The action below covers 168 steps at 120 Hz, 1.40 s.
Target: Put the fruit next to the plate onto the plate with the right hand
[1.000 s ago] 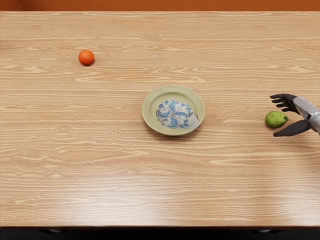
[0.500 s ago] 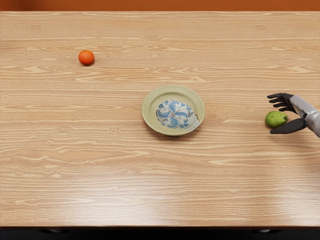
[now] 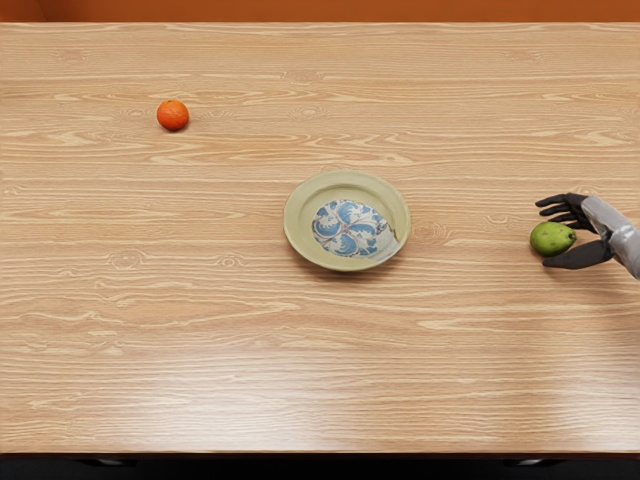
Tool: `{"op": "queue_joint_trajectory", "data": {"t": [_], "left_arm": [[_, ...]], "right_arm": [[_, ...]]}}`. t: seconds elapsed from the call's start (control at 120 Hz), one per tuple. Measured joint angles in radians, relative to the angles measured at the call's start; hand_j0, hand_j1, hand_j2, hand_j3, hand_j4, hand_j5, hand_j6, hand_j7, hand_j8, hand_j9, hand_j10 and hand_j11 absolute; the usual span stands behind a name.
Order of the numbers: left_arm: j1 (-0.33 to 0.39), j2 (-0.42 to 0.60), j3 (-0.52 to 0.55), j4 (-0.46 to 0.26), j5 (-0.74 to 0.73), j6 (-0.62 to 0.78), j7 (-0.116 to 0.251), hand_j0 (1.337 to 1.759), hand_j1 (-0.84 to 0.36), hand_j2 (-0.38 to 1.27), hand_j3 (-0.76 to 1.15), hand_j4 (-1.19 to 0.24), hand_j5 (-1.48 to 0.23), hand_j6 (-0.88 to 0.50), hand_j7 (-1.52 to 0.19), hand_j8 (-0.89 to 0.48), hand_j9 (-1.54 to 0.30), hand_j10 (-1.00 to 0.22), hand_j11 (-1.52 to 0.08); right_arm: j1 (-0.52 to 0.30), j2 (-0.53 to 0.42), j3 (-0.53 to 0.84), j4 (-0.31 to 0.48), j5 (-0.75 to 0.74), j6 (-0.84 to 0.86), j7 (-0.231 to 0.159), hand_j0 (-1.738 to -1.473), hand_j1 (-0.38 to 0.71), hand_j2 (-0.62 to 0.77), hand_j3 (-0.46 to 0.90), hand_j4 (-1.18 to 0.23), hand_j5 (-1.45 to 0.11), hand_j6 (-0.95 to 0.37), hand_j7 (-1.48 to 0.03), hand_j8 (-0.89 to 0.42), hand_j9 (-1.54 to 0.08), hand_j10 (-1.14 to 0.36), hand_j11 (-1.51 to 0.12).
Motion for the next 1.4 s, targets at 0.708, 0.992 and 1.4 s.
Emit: {"op": "queue_joint_trajectory", "data": {"t": [0.708,0.992,1.4], "left_arm": [[0.0,0.0,0.0,0.0,0.0,0.0,0.0,1.658,0.32,0.0,0.0,-0.02,-0.03,-0.02,-0.03,-0.02,-0.03,-0.02,-0.03],[0.0,0.0,0.0,0.0,0.0,0.0,0.0,1.658,0.32,0.0,0.0,-0.02,-0.03,-0.02,-0.03,-0.02,-0.03,-0.02,-0.03],[0.0,0.0,0.0,0.0,0.0,0.0,0.0,1.658,0.32,0.0,0.0,-0.02,-0.03,-0.02,-0.03,-0.02,-0.03,-0.02,-0.03]], "right_arm": [[0.0,0.02,0.002,0.0,0.0,-0.002,-0.013,-1.657,0.22,-0.07,0.0,-0.5,-0.64,-0.49,-0.64,-0.43,-0.64,-0.35,-0.58],[-0.003,0.02,0.002,0.001,-0.003,0.001,-0.009,-1.652,0.26,-0.04,0.0,-0.58,-0.75,-0.42,-0.76,-0.35,-0.76,-0.3,-0.65],[0.001,0.016,0.004,0.004,0.007,0.028,-0.009,-1.645,0.27,-0.01,0.0,-0.73,-0.93,-0.37,-0.94,-0.27,-0.95,-0.24,-0.76]]}}
